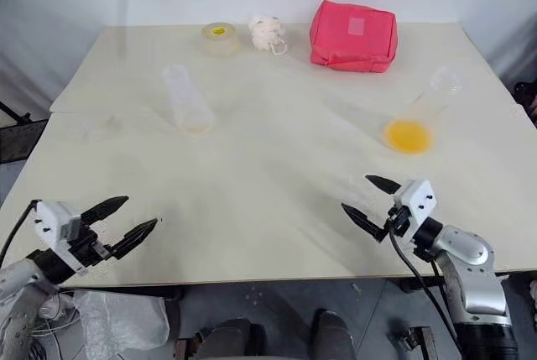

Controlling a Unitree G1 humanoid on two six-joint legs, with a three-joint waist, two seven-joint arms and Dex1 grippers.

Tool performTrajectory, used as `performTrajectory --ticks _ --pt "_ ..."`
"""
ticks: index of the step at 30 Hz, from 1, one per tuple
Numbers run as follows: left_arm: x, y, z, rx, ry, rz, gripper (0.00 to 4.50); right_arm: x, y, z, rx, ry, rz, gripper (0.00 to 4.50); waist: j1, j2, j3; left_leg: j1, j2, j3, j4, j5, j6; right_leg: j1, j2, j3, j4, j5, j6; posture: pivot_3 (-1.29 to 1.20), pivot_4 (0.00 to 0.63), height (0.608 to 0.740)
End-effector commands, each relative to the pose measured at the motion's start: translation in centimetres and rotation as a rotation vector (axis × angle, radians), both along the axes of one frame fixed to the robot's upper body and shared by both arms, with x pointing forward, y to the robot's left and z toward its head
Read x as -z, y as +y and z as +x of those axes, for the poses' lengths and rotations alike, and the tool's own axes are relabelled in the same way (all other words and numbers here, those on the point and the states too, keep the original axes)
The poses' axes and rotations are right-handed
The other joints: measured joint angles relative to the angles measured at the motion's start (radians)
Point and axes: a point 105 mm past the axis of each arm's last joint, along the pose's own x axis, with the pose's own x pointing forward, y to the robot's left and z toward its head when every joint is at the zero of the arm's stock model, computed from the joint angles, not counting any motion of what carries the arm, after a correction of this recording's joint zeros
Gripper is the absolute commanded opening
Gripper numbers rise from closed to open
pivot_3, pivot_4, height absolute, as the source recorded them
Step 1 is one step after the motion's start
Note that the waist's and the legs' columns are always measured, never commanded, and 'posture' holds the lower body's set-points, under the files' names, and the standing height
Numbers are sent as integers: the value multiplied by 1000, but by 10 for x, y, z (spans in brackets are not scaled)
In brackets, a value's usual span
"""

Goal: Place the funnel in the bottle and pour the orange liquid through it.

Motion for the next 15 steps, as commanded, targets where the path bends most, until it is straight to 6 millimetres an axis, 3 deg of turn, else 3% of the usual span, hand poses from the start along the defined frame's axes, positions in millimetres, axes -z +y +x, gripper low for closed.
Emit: performTrajectory --ticks 1,5,15 --pt "-16 9 -3 -66 -61 5 4500 -12 8 4 -26 -40 23 4477 2 0 0 0 0 0 0 0 0 0 0 0 0 0 0 0 150 740" --pt "-30 10 20 -109 -140 -10 4500 -21 18 10 -59 -73 36 4477 11 -1 -1 0 -1 -1 2 0 0 1 0 1 1 0 0 0 150 740" --pt "-55 8 123 -191 -212 -56 4500 -50 52 11 -148 -151 115 4477 2 -3 -2 0 -3 0 2 1 0 -1 1 -3 5 0 0 0 150 740"
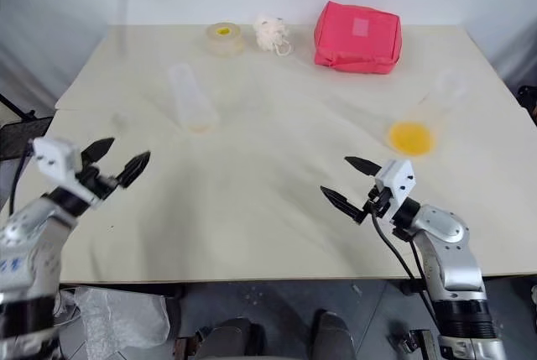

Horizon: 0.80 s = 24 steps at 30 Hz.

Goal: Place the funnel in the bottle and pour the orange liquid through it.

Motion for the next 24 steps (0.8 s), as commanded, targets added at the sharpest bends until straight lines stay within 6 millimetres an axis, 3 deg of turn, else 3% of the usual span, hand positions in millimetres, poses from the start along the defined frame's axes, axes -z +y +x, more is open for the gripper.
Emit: performTrajectory --ticks 1,4,10,24 --pt "-1 0 20 -16 -14 26 4500 -19 10 -5 -34 -65 29 4477 -3 0 0 0 0 0 0 0 0 0 0 -1 0 0 0 0 150 740" --pt "-9 -9 45 0 -31 38 4500 -26 17 -7 -44 -82 46 4477 -4 -1 0 -1 -1 1 -1 0 0 -1 0 -3 -1 0 0 0 150 740" --pt "-21 -23 69 30 -63 51 4500 -28 23 -14 -42 -85 58 4477 -4 -3 0 -1 -1 6 -1 0 0 -1 1 -4 0 0 0 0 150 740" --pt "-35 -44 90 62 -111 47 4500 -31 25 -18 -33 -82 50 4477 -1 -5 0 -2 -1 8 0 0 0 -1 1 -4 0 0 0 0 150 740"
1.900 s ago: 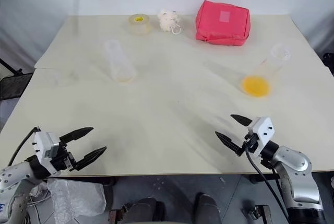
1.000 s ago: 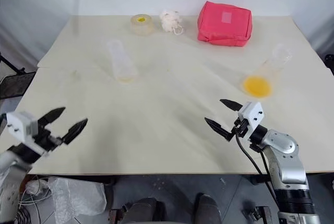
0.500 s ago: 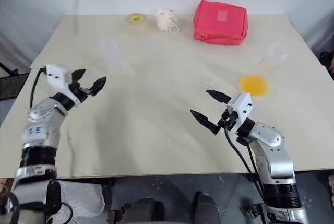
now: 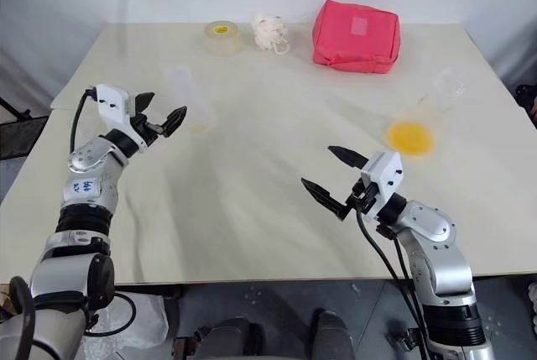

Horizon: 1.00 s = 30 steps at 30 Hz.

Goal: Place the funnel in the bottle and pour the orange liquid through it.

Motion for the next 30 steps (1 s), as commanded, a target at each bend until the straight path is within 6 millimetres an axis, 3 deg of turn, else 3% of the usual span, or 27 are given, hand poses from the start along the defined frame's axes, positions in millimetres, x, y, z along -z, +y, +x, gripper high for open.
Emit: performTrajectory --ticks 1,15,28,30 --pt "-14 -5 5 5 -47 16 4500 -14 1 -4 -10 -49 10 4477 0 0 0 0 0 0 0 0 0 0 0 0 0 0 0 0 150 740" --pt "-30 -20 24 -18 -59 -5 4500 -23 2 -4 -4 -68 37 4477 0 -1 0 0 0 0 0 0 0 0 0 -1 0 0 0 0 150 740" --pt "-28 -26 31 -34 -19 -24 4500 -33 -2 -4 9 -91 53 4477 -6 -2 0 0 -1 0 0 0 0 0 0 -1 1 0 0 0 150 740" --pt "-29 -26 33 -39 -14 -34 4107 -34 -2 -3 12 -94 55 4500 -6 -2 0 0 -1 0 0 0 0 0 0 -1 1 0 0 0 150 740"
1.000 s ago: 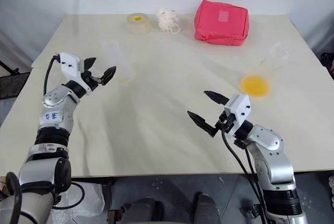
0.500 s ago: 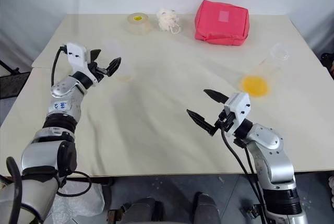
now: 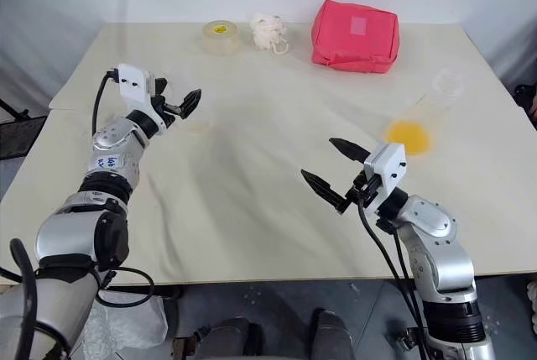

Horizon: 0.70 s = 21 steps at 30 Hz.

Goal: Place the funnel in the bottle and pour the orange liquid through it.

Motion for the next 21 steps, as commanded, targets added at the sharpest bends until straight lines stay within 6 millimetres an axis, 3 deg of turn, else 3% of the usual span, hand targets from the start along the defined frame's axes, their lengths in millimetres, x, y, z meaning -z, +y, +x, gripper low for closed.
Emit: performTrajectory --ticks 1,6,14,21 --pt "-17 -2 3 -8 -31 -6 3891 -21 -3 -6 3 -82 13 4500 -1 0 0 0 0 0 0 0 0 0 0 0 0 0 0 0 150 740" --pt "-16 -4 4 -2 -7 -6 2344 -21 -3 -6 8 -86 13 4500 -1 0 0 0 0 0 0 0 0 0 0 0 0 0 0 0 150 740" --pt "-24 -2 0 46 -28 18 2294 -24 -6 -4 14 -94 11 4500 -4 0 0 0 0 0 0 0 0 0 0 0 1 0 0 0 150 740" --pt "-34 -35 -30 388 -104 114 2294 -27 -12 -4 -21 -78 -2 4500 -16 0 0 0 0 0 0 0 0 0 0 -1 1 0 0 0 150 740"
